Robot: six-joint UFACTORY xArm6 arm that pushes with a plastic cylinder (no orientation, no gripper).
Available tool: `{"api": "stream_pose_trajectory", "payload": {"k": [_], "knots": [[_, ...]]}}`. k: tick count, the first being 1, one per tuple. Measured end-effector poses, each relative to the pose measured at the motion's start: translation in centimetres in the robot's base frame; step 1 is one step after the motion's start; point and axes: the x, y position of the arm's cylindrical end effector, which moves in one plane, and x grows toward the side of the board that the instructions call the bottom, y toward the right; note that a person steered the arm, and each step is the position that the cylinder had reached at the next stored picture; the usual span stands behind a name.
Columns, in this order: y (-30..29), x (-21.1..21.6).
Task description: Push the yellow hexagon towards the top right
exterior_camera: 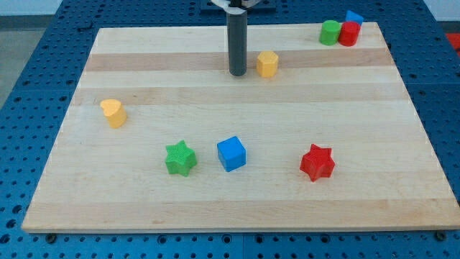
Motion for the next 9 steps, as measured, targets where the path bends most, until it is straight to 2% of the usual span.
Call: {"api": "stream_pose_trajectory", "payload": {"k": [5,9], "knots": [[14.6,-4.4],[19.2,-1.7]]}}
